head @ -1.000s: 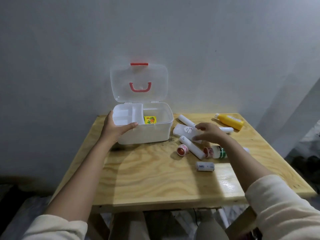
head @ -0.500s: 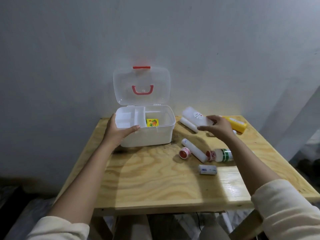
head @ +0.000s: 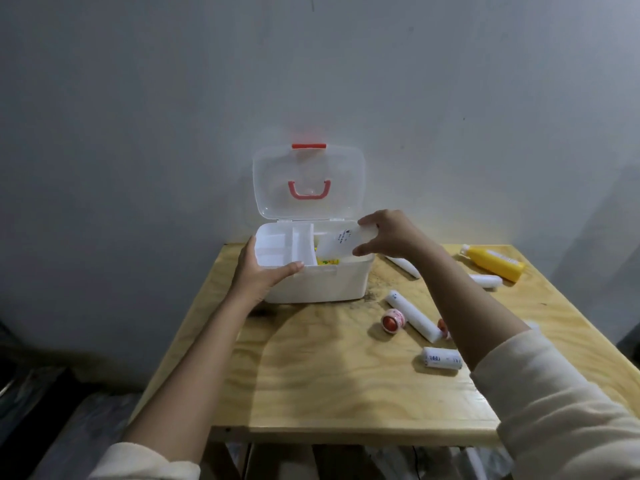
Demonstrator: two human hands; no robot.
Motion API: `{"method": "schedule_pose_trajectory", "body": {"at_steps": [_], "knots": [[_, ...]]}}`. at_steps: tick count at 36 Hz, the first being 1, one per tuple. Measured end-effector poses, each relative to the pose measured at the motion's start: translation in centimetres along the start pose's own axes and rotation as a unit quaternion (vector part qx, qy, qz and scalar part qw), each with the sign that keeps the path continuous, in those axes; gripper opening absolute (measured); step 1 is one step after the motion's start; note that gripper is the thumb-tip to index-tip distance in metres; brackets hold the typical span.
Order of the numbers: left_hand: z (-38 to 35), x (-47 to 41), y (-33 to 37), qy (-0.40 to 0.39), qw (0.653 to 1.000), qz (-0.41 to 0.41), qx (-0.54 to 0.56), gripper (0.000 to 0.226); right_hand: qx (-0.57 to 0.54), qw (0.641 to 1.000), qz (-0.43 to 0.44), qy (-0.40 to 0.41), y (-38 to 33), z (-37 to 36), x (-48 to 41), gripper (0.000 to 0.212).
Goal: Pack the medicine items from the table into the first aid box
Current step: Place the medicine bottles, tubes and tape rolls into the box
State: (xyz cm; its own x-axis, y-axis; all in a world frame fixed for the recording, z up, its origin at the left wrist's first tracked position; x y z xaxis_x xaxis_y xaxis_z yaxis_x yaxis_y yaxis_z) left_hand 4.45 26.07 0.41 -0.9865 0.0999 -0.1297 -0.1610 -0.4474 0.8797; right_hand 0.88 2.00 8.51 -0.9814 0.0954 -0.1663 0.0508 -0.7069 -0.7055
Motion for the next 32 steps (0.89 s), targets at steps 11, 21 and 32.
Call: {"method": "schedule_pose_trajectory", "body": {"at_steps": [11,21,32], "knots": [[-0.1,0.0,-0.2,0.006,1.000,0.007,-0.002,0.115,0.064,0.996,0.013,-0.053,-0.4,-3.4,-1.7,0.070],[0.2,0.0,-0.2,-0.004,1.000,0.006,-0.020,0.126,0.094,0.991,0.021,-0.095,-0.5,-4.8,-2.7,0.044],[0.1,-0.1,0.1,0.000,1.000,-0.003,-0.021,0.105,0.088,0.994,0.021,-0.067,-0.2,-4.5,-2.9,0.045]]}}
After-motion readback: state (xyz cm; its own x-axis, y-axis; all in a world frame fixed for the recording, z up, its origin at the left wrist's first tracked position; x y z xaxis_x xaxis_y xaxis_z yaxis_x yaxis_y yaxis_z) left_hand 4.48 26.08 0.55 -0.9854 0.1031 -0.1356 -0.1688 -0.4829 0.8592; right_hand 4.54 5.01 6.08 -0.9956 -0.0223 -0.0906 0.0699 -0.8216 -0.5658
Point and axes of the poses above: each hand's wrist, its own x-axis away from the middle knuckle, its own z-axis out of the back of the hand, y = z × x, the point moved 1 cm from there along -x, towards the middle knuckle, and after that the axes turned 15 degrees about -x, right-handed, at the moved point
